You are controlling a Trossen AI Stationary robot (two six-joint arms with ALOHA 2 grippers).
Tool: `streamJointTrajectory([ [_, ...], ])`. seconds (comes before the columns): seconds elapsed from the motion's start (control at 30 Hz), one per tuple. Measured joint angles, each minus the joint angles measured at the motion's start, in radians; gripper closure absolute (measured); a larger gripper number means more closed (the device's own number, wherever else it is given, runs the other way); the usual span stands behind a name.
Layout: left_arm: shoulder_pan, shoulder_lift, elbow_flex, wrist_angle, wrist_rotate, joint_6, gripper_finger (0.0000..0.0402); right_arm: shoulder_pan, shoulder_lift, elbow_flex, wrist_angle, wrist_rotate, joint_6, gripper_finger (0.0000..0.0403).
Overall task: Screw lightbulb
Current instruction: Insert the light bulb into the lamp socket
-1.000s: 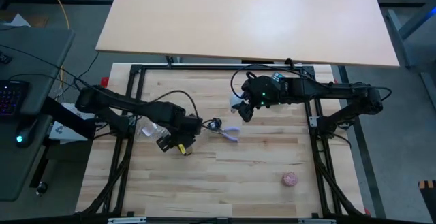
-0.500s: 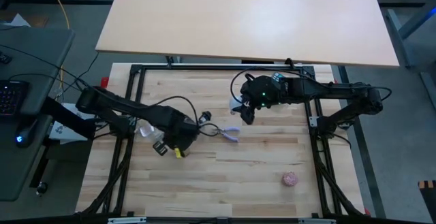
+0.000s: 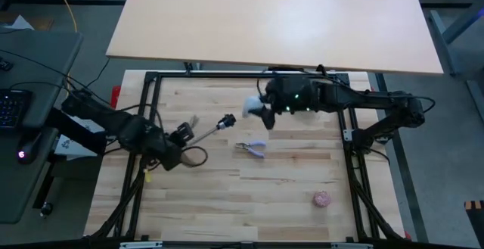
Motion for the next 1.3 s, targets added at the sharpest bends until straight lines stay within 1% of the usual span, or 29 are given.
streamJointTrajectory([
  [0.07, -0.03, -0.009, -0.001, -0.053, -0.035, -0.009, 0.0295, -0.02, -0.01, 0.0, 0.099, -0.002, 0.028, 0.0169],
  [0.17, -0.071, -0.01, -0.002, -0.112, -0.129, -0.001, 0.0295, -0.043, -0.029, -0.004, 0.22, -0.001, 0.073, 0.0169],
  [0.2, -0.08, -0.01, -0.002, -0.121, -0.164, -0.002, 0.0295, -0.043, -0.031, -0.018, 0.294, 0.0, 0.081, 0.0169],
  [0.3, -0.102, -0.013, -0.002, -0.117, -0.264, -0.022, 0.0295, -0.029, -0.033, -0.113, 0.527, -0.001, 0.151, 0.0169],
  [0.4, -0.119, -0.032, -0.002, -0.114, -0.348, -0.082, 0.0295, -0.017, -0.032, -0.218, 0.74, 0.0, 0.231, 0.0169],
  [0.5, -0.147, -0.062, -0.002, -0.115, -0.368, -0.154, 0.0295, -0.015, -0.031, -0.27, 0.911, 0.012, 0.263, 0.0169],
  [0.53, -0.158, -0.07, -0.002, -0.114, -0.368, -0.162, 0.0295, -0.018, -0.032, -0.272, 0.929, 0.015, 0.263, 0.0169],
  [0.6, -0.177, -0.079, -0.002, -0.113, -0.366, -0.141, 0.0295, -0.034, -0.033, -0.254, 0.9, 0.012, 0.255, 0.0169],
  [0.73, -0.19, -0.085, -0.002, -0.101, -0.37, -0.044, 0.0295, -0.051, -0.033, -0.17, 0.694, -0.031, 0.164, 0.0169],
  [0.83, -0.178, -0.084, -0.002, -0.087, -0.375, -0.053, 0.0295, -0.049, -0.032, -0.125, 0.588, -0.063, 0.076, 0.0169],
  [0.93, -0.172, -0.084, -0.002, -0.085, -0.375, -0.086, 0.0295, -0.04, -0.032, -0.096, 0.587, -0.118, 0.026, 0.0169],
  [1.03, -0.173, -0.084, -0.002, -0.055, -0.382, -0.1, 0.0295, -0.042, -0.033, -0.086, 0.589, -0.144, -0.016, 0.0169],
  [1.17, -0.184, -0.084, -0.002, 0.052, -0.39, -0.105, 0.0295, -0.043, -0.032, -0.087, 0.588, -0.201, -0.067, 0.0169],
  [1.3, -0.206, -0.084, -0.002, 0.139, -0.408, -0.055, 0.0295, -0.055, -0.033, -0.086, 0.613, -0.246, -0.107, 0.0169],
])
